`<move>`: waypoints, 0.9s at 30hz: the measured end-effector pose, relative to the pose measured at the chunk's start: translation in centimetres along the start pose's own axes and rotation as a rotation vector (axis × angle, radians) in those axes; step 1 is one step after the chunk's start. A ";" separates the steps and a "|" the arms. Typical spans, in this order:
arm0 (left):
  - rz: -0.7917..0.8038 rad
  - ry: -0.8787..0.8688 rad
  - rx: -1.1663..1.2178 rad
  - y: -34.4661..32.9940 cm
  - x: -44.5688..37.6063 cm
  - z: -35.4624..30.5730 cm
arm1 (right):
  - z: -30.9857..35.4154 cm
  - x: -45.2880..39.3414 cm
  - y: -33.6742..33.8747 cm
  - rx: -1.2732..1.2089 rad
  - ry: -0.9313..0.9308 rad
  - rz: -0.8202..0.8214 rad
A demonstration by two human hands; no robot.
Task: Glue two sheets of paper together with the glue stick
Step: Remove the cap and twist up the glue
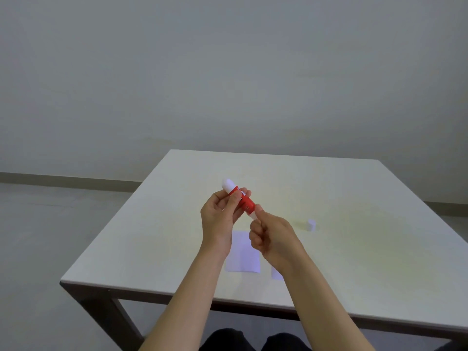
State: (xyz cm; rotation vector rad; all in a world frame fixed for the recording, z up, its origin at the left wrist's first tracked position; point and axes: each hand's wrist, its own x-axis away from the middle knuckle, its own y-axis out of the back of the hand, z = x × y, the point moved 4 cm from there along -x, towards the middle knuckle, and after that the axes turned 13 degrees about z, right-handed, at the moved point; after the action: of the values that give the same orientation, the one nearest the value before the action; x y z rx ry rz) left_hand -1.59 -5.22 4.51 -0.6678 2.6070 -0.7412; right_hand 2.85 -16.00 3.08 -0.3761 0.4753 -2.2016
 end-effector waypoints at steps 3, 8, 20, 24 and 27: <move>0.015 0.000 0.003 0.1 0.2 0.2 | -0.6 -0.3 -0.3 -0.072 -0.156 -0.053; 0.002 0.008 0.040 0.5 0.3 0.3 | -0.4 -0.2 -0.2 0.029 -0.163 -0.055; 0.029 0.011 0.030 -0.2 0.2 1.0 | -0.5 0.3 0.5 -0.055 -0.212 -0.107; 0.025 0.011 0.053 0.0 0.4 1.3 | -0.6 0.2 0.7 -0.008 -0.182 -0.078; 0.004 0.002 0.027 0.2 0.3 1.4 | -0.4 0.0 0.3 0.212 -0.030 -0.035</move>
State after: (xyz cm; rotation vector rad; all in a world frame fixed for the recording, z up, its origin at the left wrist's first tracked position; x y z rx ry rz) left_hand -1.31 -5.73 3.23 -0.6538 2.5945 -0.7749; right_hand 2.92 -16.08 2.53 -0.3050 0.2177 -2.2504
